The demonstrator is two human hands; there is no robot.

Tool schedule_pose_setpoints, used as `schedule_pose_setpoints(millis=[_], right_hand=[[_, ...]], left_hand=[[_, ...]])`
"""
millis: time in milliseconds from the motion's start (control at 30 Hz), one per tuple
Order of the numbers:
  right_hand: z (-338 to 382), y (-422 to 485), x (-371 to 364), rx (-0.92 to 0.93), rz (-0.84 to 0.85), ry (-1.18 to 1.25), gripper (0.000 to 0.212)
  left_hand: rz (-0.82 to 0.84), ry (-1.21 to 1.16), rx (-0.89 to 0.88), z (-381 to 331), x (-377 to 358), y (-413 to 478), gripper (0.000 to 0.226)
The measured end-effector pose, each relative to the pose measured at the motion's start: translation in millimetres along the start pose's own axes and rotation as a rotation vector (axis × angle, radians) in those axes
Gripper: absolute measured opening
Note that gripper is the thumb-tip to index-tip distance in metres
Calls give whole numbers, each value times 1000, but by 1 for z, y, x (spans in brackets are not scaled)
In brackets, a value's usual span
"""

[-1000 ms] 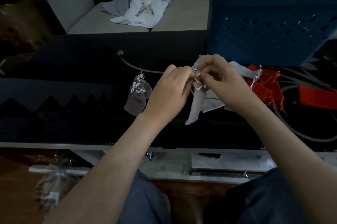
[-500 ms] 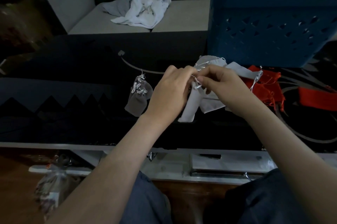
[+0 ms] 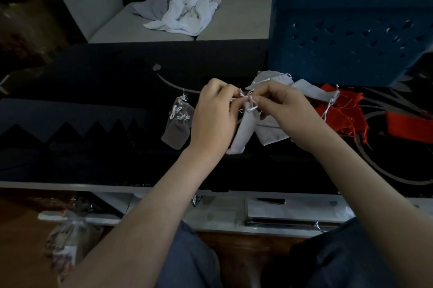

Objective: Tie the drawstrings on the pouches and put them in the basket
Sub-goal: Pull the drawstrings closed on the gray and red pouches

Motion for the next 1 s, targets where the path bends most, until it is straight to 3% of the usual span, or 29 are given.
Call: schedule_pose_setpoints(millis=[300,600,767,933,1000], right_hand=[[3,-1,1,12,1,44,17],[-5,1,10,-6,-91,-48,11],[-12,6,18,-22,-144,-126,13],[-11,9,19,0,-183,-162,20],[-13,11,20,-18,-183,-112,20]], left_hand=[[-40,103,-131,-10,5,2,20],[78,95,-115,-5,-2,4,29],[170,-39,11,3,-3,1,14],[212,-549,447,21,-15,-3,24],[238,-678,506,17,-18,-4,29]])
Point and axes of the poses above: each hand's wrist, its own y-axis towards the middle knuckle, its own x-axis out of the back of the hand, z = x × y, the point moved 8 cm from there along y, towards the middle knuckle, and after that the axes turned 5 degrees about -x, right-handed, at the moved point
